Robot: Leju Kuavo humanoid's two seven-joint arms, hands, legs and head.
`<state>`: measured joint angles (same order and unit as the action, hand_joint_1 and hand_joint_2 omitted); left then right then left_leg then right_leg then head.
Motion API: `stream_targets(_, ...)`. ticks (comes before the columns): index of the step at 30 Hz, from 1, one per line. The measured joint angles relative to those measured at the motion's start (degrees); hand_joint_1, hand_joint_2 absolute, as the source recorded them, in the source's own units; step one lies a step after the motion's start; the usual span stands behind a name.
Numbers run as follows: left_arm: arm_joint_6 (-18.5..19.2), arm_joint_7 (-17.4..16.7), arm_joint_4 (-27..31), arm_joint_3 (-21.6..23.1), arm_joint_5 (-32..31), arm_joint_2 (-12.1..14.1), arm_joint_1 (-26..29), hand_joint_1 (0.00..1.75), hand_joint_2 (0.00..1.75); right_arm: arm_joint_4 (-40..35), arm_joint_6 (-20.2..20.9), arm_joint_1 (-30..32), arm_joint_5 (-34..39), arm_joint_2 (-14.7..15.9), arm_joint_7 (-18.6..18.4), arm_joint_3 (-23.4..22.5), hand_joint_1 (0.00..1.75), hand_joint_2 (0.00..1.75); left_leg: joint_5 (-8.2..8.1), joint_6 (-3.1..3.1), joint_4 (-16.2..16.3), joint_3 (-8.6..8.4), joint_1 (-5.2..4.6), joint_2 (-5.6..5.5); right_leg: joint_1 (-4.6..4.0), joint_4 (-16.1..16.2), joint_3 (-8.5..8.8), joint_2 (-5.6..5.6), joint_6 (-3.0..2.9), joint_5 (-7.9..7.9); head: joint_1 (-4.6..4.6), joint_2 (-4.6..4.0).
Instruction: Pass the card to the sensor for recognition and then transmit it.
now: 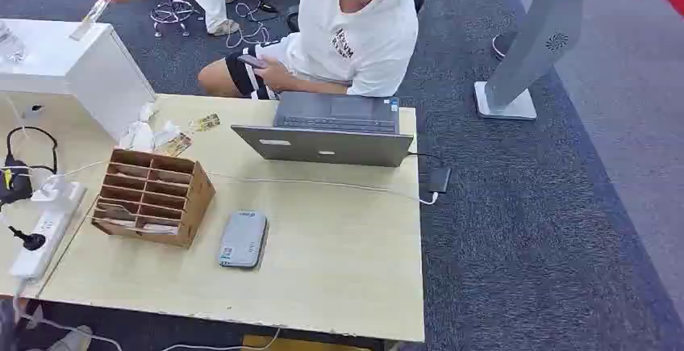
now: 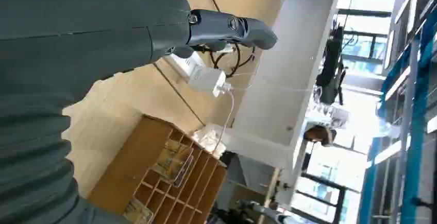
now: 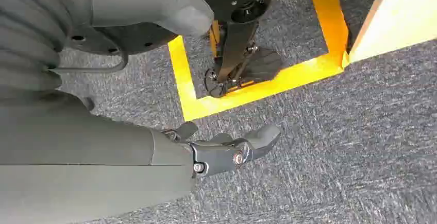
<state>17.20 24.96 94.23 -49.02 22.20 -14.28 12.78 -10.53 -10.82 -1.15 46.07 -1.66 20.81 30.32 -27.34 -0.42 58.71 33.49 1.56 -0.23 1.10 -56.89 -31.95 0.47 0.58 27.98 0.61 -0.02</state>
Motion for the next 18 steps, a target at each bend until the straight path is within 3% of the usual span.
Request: stream_targets(18, -10.1, -9.0, -2.6, 16.7, -30.2, 7.6, -11.9, 0.00, 1.75, 0.1, -0.5, -1.0, -3.1, -0.8, -2.2, 5.9, 0.00, 1.75, 0.04, -0.04, 0.0, 0.00, 0.00, 0.01, 0.00, 0.0, 0.06, 0.02, -0.02, -0.03, -0.02, 0.02)
